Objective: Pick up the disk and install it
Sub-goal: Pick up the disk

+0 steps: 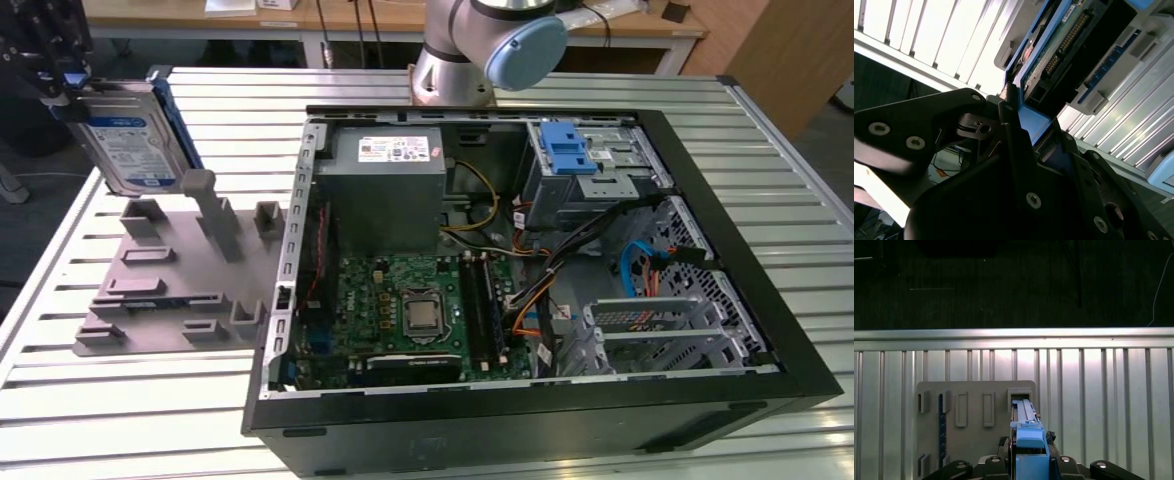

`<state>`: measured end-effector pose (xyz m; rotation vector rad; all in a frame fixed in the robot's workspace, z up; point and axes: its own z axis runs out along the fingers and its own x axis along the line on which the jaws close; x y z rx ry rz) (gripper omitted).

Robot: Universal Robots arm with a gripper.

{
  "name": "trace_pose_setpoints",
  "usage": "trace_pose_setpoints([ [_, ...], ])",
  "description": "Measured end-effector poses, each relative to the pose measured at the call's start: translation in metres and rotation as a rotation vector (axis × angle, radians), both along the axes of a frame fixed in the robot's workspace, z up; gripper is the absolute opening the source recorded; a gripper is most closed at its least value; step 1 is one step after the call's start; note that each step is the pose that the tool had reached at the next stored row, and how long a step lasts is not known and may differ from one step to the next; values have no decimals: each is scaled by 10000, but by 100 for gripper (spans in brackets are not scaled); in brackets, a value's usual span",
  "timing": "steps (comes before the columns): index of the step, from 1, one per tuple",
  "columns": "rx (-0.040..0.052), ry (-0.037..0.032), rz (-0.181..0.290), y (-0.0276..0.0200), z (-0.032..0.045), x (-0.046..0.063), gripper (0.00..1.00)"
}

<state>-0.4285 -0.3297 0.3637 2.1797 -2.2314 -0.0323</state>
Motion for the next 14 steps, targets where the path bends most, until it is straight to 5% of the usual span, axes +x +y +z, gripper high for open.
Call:
trace_pose_setpoints([
  [14, 1, -1, 1, 2, 55, 0, 36],
])
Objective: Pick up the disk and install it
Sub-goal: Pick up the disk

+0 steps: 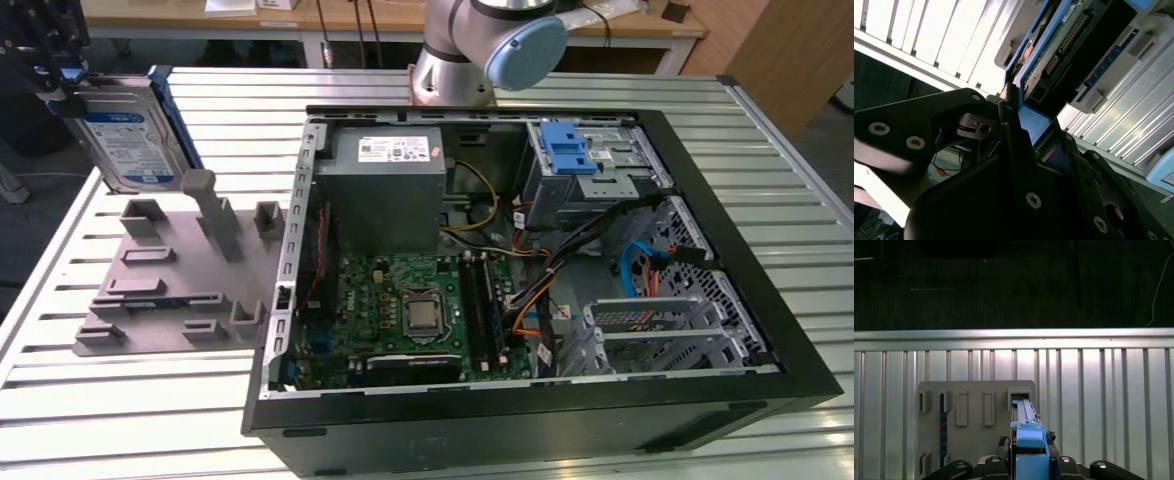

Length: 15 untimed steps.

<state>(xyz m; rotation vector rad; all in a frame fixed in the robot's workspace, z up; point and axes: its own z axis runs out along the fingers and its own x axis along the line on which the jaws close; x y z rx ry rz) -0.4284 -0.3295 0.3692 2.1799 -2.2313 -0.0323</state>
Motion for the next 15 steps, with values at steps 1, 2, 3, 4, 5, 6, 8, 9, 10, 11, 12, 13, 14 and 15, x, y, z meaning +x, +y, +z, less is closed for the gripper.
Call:
trace_pose_setpoints([
  [1, -1, 1, 0, 0, 4, 0, 36],
  [2, -1, 1, -1, 0, 8, 0, 36],
  [3, -1, 2, 0, 1, 13, 0, 36],
  [4, -1, 1, 0, 1, 18, 0, 36],
  [5, -1, 0, 0, 1, 24, 0, 36],
  [6, -1, 1, 0, 2, 31, 0, 36],
  [8, -1, 1, 0, 2, 45, 0, 36],
  [9, -1, 0, 0, 2, 53, 0, 36],
  [10, -2, 1, 0, 2, 65, 0, 36],
  [11, -1, 1, 0, 2, 75, 0, 36],
  [12, -1, 0, 0, 2, 88, 0, 36],
  [13, -1, 1, 0, 2, 104, 0, 36],
  [14, -1, 0, 0, 2, 123, 0, 36],
  [15, -1, 0, 0, 2, 145, 0, 36],
])
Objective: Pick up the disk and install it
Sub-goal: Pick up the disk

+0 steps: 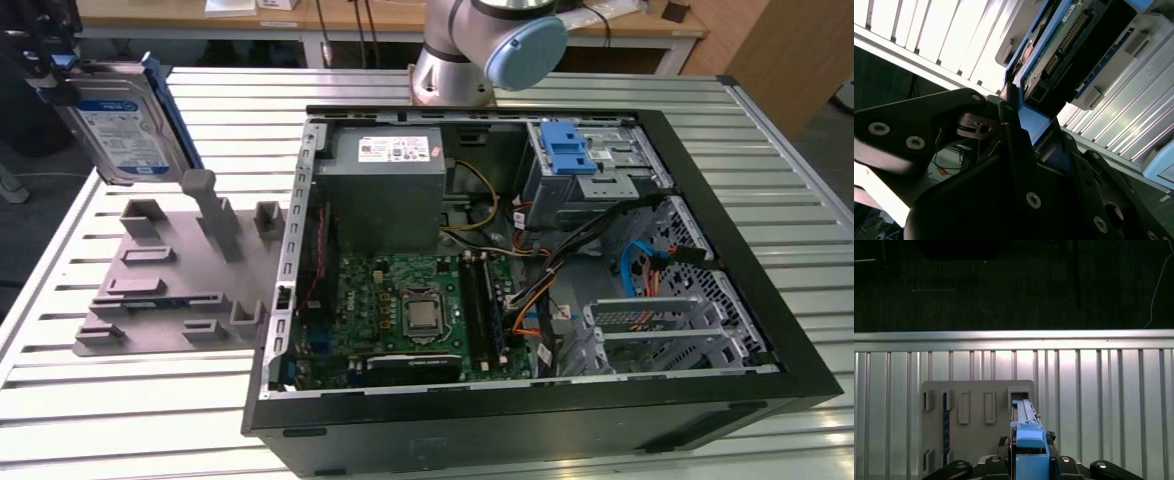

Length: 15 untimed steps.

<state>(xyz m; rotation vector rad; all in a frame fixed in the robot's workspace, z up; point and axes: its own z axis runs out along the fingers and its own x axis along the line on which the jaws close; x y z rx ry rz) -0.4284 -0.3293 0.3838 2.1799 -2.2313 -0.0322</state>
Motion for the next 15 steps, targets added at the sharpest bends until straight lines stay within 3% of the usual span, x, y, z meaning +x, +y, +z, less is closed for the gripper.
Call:
trace_pose_setpoints([
  [6, 0, 0, 0, 1, 138, 0, 36],
  [15, 0, 0, 0, 3, 275, 0, 36],
])
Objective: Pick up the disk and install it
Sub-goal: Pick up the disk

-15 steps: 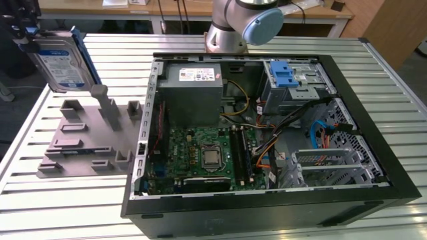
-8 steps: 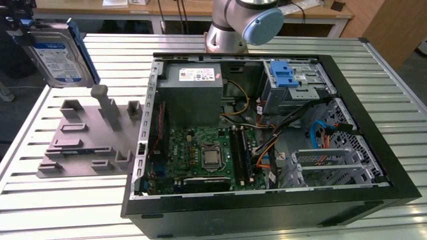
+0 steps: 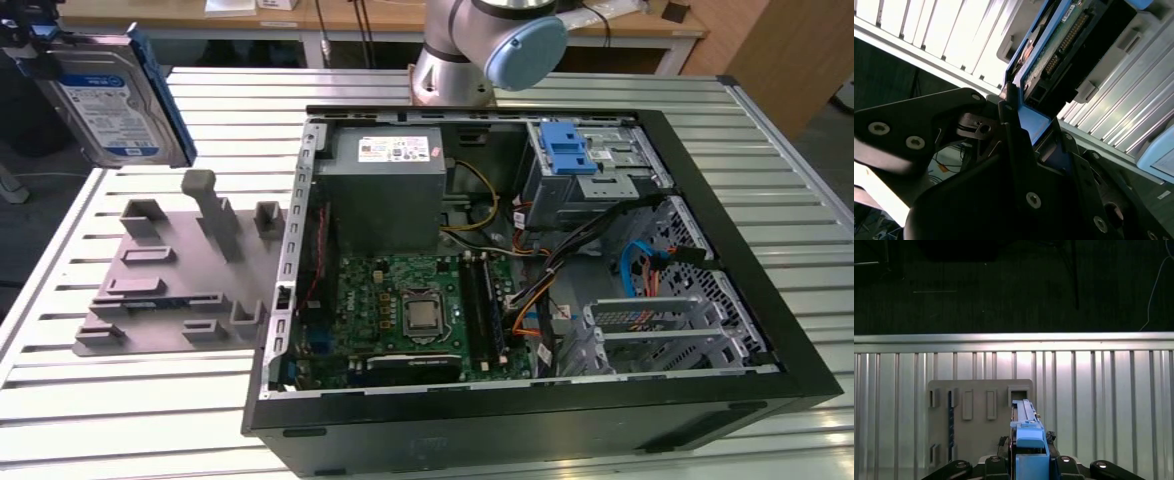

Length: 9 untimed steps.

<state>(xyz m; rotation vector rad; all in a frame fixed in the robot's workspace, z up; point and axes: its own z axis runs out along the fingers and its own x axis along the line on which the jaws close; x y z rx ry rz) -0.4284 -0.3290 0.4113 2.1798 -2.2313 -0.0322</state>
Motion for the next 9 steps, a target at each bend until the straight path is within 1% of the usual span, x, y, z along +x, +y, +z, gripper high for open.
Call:
trace_pose_setpoints([
  [9, 0, 0, 0, 0, 104, 0, 36],
])
